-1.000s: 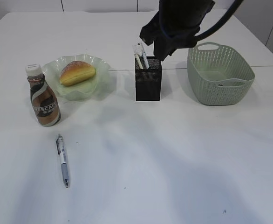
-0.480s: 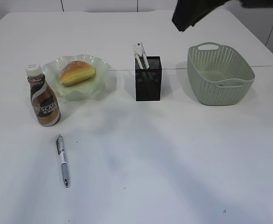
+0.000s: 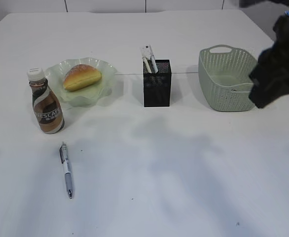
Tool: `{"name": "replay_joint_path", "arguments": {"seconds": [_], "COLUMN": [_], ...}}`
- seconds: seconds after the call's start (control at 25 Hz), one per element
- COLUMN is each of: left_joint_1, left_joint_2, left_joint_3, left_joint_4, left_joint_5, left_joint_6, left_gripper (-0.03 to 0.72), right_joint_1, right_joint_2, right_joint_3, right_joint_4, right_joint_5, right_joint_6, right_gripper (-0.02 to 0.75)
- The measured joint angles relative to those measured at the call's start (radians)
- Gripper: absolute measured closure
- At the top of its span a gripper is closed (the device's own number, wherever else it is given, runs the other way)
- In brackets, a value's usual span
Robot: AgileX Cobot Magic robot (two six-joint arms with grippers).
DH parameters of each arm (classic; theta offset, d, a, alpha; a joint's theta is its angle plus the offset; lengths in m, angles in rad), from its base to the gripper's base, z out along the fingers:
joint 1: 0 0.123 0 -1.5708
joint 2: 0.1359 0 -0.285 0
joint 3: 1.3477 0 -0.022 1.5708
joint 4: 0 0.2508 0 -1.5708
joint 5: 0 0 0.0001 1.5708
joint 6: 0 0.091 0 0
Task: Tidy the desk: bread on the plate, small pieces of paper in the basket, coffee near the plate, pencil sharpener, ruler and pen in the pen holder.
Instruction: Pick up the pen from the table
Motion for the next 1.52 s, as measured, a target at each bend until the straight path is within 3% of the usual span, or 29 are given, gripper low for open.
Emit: {"name": "replay_joint_path", "arguments": {"seconds": [0.28,0.64,1.0,1.52], "left_joint_1": [0.0,-0.015,-0.152,-0.159], "left_joint_2": [0.105,0.231,0.386,0.465], "left_joint_3": [0.0,0.0,0.0,-0.001], "left_joint_4": [-0.018,-0.206,-0.217,-0.169], "left_joint_5": [-0.001,-0.048,-0.205,-0.252], "left_joint_6": [-0.062,-0.008,-0.014,-0.018], "left_gripper": [0.338,0.338,0.338,0.333], "right_joint_1": [-0.016,-0.016,-0.018,-0.018], "right_joint_2": [-0.022,-0.022,-0.022,-0.023], "right_joint_3": [0.054,0.054,0.054,0.054], "right_joint_4": [-0.001,-0.031,-0.031,-0.031], "right_joint_5": [0.0,-0.002,-0.002,-0.002], "right_joint_6": [0.0,0.0,0.0,-0.014], "right_gripper": [0.528,0.528,0.525,0.525]}}
